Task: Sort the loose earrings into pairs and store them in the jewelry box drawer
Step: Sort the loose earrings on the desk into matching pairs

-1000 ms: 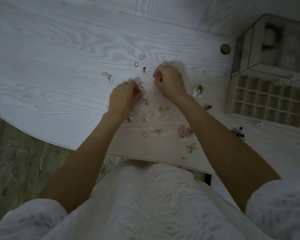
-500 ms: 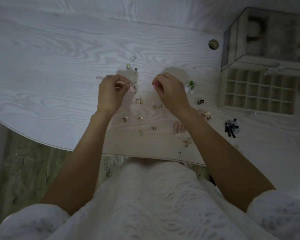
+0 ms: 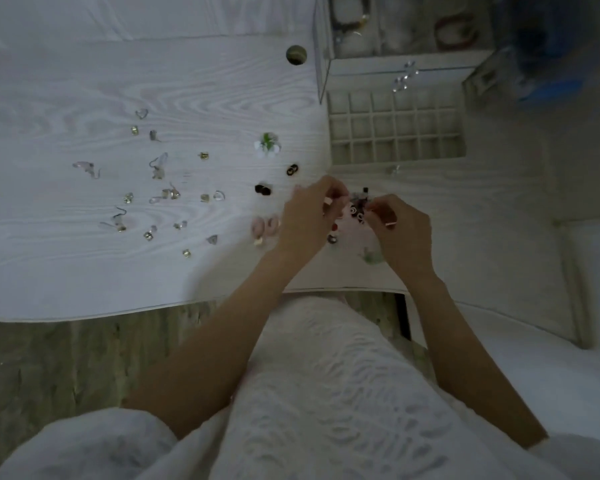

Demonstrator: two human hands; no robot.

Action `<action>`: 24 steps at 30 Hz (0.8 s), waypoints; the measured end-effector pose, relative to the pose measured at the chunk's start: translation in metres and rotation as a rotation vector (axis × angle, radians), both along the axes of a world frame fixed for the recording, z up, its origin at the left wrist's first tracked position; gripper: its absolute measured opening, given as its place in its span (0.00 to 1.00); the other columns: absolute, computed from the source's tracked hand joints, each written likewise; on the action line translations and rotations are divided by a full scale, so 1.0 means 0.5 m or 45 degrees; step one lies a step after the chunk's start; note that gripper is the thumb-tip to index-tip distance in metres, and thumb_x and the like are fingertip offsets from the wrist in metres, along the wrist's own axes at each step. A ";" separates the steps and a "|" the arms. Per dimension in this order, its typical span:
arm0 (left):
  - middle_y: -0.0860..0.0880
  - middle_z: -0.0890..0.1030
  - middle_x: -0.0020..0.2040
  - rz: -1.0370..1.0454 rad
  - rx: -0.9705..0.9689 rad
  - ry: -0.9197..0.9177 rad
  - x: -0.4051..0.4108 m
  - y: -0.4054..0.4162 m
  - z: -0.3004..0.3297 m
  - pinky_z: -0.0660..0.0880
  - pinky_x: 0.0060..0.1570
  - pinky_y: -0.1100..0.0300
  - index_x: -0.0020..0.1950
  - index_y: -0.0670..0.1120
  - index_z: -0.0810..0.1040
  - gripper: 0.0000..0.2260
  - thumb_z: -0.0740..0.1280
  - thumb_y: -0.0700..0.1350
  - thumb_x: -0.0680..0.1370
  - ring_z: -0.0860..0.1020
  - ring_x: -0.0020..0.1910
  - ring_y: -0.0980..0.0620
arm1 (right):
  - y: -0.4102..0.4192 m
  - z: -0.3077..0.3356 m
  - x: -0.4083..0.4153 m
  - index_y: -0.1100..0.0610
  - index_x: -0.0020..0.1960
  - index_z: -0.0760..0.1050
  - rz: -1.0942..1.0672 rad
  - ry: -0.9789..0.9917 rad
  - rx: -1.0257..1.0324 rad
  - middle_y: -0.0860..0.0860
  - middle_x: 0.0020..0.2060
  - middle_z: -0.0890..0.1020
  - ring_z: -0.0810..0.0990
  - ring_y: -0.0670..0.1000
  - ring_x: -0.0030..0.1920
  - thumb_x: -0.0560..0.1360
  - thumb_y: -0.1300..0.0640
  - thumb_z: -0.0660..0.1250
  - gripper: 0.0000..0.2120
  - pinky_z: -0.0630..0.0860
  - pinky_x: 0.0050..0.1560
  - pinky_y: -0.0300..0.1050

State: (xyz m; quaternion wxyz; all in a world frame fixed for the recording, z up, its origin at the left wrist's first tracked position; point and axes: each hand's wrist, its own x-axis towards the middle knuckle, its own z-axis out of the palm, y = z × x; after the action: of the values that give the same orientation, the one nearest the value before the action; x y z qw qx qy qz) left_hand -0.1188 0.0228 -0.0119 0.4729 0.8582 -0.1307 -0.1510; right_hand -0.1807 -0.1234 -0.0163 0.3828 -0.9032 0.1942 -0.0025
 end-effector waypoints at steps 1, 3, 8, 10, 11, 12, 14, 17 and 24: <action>0.52 0.78 0.41 -0.032 -0.007 0.019 -0.005 -0.040 -0.004 0.72 0.39 0.67 0.48 0.43 0.76 0.02 0.64 0.39 0.77 0.76 0.34 0.59 | -0.032 -0.009 -0.012 0.55 0.47 0.78 -0.033 0.037 -0.008 0.50 0.42 0.83 0.80 0.48 0.41 0.74 0.60 0.67 0.03 0.77 0.45 0.42; 0.46 0.80 0.42 -0.116 0.015 0.028 -0.014 -0.114 -0.018 0.74 0.41 0.59 0.48 0.40 0.76 0.03 0.64 0.37 0.77 0.78 0.36 0.50 | -0.086 -0.024 -0.027 0.55 0.49 0.78 -0.077 0.101 -0.028 0.51 0.44 0.83 0.80 0.49 0.41 0.74 0.62 0.66 0.05 0.77 0.45 0.42; 0.42 0.79 0.51 -0.258 0.203 -0.017 -0.030 -0.219 -0.062 0.74 0.49 0.53 0.55 0.41 0.75 0.08 0.64 0.41 0.78 0.79 0.47 0.45 | -0.166 -0.048 -0.034 0.57 0.53 0.77 -0.038 0.147 -0.054 0.53 0.48 0.82 0.79 0.50 0.45 0.75 0.62 0.65 0.08 0.77 0.49 0.45; 0.42 0.78 0.54 -0.325 0.281 -0.035 -0.034 -0.233 -0.069 0.73 0.52 0.53 0.60 0.42 0.74 0.12 0.64 0.42 0.77 0.77 0.51 0.44 | -0.185 -0.048 -0.038 0.56 0.55 0.77 -0.017 0.150 -0.096 0.55 0.49 0.81 0.79 0.52 0.46 0.75 0.61 0.65 0.10 0.77 0.50 0.49; 0.42 0.77 0.57 -0.366 0.346 -0.062 -0.036 -0.238 -0.072 0.72 0.55 0.53 0.63 0.42 0.72 0.15 0.64 0.42 0.77 0.76 0.55 0.44 | -0.194 -0.047 -0.043 0.57 0.56 0.76 -0.016 0.142 -0.131 0.56 0.51 0.80 0.79 0.53 0.47 0.75 0.62 0.64 0.11 0.76 0.49 0.48; 0.42 0.75 0.60 -0.402 0.420 -0.098 -0.038 -0.240 -0.073 0.71 0.57 0.53 0.66 0.43 0.70 0.17 0.64 0.41 0.77 0.73 0.58 0.44 | -0.201 -0.047 -0.048 0.57 0.58 0.76 -0.021 0.129 -0.175 0.57 0.53 0.78 0.79 0.54 0.47 0.75 0.63 0.64 0.12 0.75 0.49 0.46; 0.43 0.70 0.66 -0.443 0.510 -0.165 -0.044 -0.239 -0.073 0.69 0.60 0.53 0.69 0.44 0.67 0.21 0.64 0.40 0.76 0.68 0.62 0.44 | -0.212 -0.045 -0.059 0.59 0.60 0.75 -0.033 0.129 -0.259 0.58 0.56 0.76 0.78 0.55 0.49 0.75 0.63 0.63 0.14 0.70 0.47 0.42; 0.43 0.68 0.67 -0.455 0.557 -0.207 -0.055 -0.243 -0.068 0.66 0.62 0.55 0.70 0.43 0.65 0.23 0.64 0.37 0.76 0.67 0.63 0.44 | -0.223 -0.053 -0.068 0.60 0.62 0.74 -0.041 0.175 -0.249 0.59 0.58 0.73 0.78 0.56 0.49 0.74 0.64 0.63 0.16 0.68 0.46 0.40; 0.40 0.73 0.61 -0.309 0.558 -0.171 -0.062 -0.256 -0.069 0.68 0.59 0.55 0.66 0.41 0.71 0.21 0.64 0.33 0.73 0.72 0.59 0.42 | -0.188 -0.068 -0.052 0.62 0.60 0.75 0.031 0.107 -0.126 0.58 0.55 0.76 0.77 0.55 0.50 0.72 0.69 0.63 0.17 0.68 0.49 0.36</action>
State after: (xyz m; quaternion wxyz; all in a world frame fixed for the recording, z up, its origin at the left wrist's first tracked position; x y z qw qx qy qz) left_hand -0.1496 -0.1055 -0.0465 0.2443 0.9264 -0.2279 -0.1738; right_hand -0.2067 -0.2172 -0.0501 0.3294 -0.9225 0.1988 0.0305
